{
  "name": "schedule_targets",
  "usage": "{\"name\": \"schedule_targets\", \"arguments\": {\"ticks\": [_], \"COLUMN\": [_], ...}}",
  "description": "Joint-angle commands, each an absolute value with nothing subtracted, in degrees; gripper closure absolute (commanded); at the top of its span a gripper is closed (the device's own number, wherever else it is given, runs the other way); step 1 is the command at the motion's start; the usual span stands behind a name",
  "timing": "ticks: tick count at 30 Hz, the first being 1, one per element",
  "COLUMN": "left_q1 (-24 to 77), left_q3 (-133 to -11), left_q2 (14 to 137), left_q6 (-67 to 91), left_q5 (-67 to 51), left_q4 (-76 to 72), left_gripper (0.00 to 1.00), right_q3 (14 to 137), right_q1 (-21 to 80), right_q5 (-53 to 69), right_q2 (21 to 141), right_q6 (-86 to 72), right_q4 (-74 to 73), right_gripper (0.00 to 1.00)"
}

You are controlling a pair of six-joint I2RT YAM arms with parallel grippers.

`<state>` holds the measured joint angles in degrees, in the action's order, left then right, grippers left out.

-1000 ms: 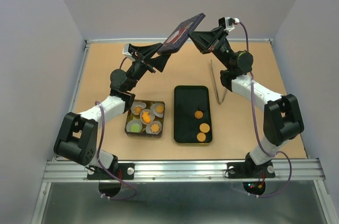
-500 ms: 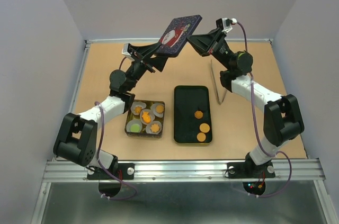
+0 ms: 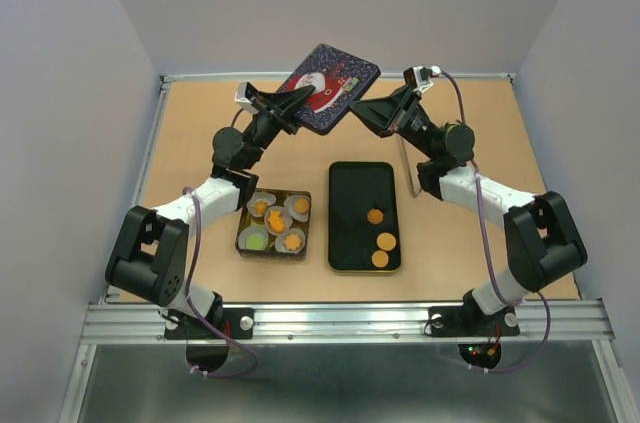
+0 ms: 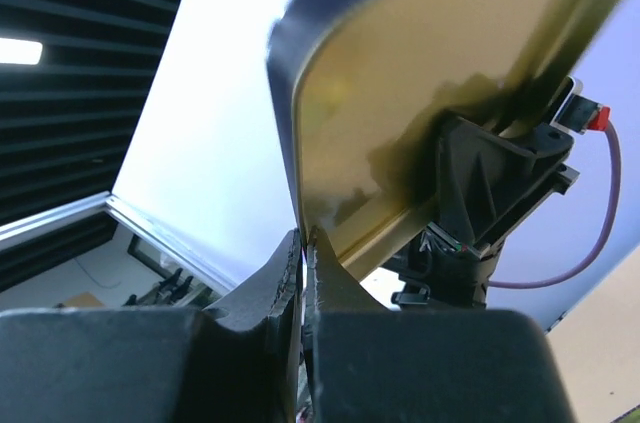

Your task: Pack the cookies

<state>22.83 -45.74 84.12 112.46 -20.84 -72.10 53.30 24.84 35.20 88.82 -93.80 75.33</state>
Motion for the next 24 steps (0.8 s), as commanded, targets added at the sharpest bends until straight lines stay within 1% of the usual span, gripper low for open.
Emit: {"name": "schedule_targets", "arguments": {"ticks": [1,2,3,5,6,7,8,9,10,13,15,16,18,19,22,23,24], "left_q1": [23.2,23.29,23.29,23.29,23.29,23.29,23.2,23.12,23.03,21.98,19.88,18.82,16.97,14.87,12.14,10.65,10.03], "left_q3": [-49.57,-49.74,-49.75,-49.66,-49.57,-49.57,-49.74,-49.75,-50.09,-51.06,-52.2,-52.55,-53.08,-53.61,-54.49,-54.67,-54.93], "left_q2": [83.41,83.5,83.41,83.5,83.5,83.5,83.67,83.58,83.76,83.76,83.5,83.06,82.27,81.31,79.72,78.76,78.32], "left_q6": [111.8,111.71,111.71,111.71,111.8,111.8,111.88,111.97,111.97,111.8,111.1,109.88,108.2,105.76,98.46,94.87,88.05], "left_q5": [-20.48,-20.65,-20.74,-20.92,-21.0,-21.09,-21.27,-21.44,-22.14,-24.42,-29.51,-34.32,-39.61,-45.56,-53.94,-56.23,-59.82], "left_q4": [-103.8,-103.8,-103.8,-104.06,-104.41,-104.59,-104.76,-104.94,-105.38,-105.56,-104.68,-102.33,-98.98,-93.31,-80.64,-70.94,-65.79], "left_gripper": [0.9,0.96,1.0,1.0,1.0,1.0,1.0,1.0,1.0,1.0,1.0,1.0,1.0,1.0,1.0,1.0,1.0], "right_q3": [52.12,52.03,52.03,51.42,50.89,50.63,50.45,50.36,50.19,49.14,46.95,46.15,44.39,42.99,40.7,40.43,40.26], "right_q1": [25.4,25.4,25.4,25.4,25.4,25.4,25.4,25.4,25.31,24.53,23.04,22.16,20.4,18.3,14.16,13.28,12.14], "right_q5": [37.27,37.18,37.26,37.18,37.35,37.53,37.88,38.32,39.54,41.39,42.54,43.5,44.56,45.87,48.16,49.56,50.27], "right_q2": [86.84,86.92,86.92,86.92,86.84,86.75,86.57,86.4,85.87,82.9,80.78,78.34,75.95,74.02,71.46,70.76,70.49], "right_q6": [-91.5,-91.58,-91.58,-91.5,-91.49,-91.32,-91.14,-90.88,-89.92,-87.03,-85.61,-84.74,-84.38,-84.55,-83.42,-82.36,-81.05], "right_q4": [104.06,104.06,104.06,104.06,103.89,103.63,103.01,102.4,100.65,95.3,92.39,89.76,87.81,86.24,82.11,77.74,74.82], "right_gripper": [0.99,0.98,0.98,0.82,0.63,0.51,0.32,0.32,0.01,0.0,0.0,0.0,0.0,0.0,0.0,0.0,0.0]}}
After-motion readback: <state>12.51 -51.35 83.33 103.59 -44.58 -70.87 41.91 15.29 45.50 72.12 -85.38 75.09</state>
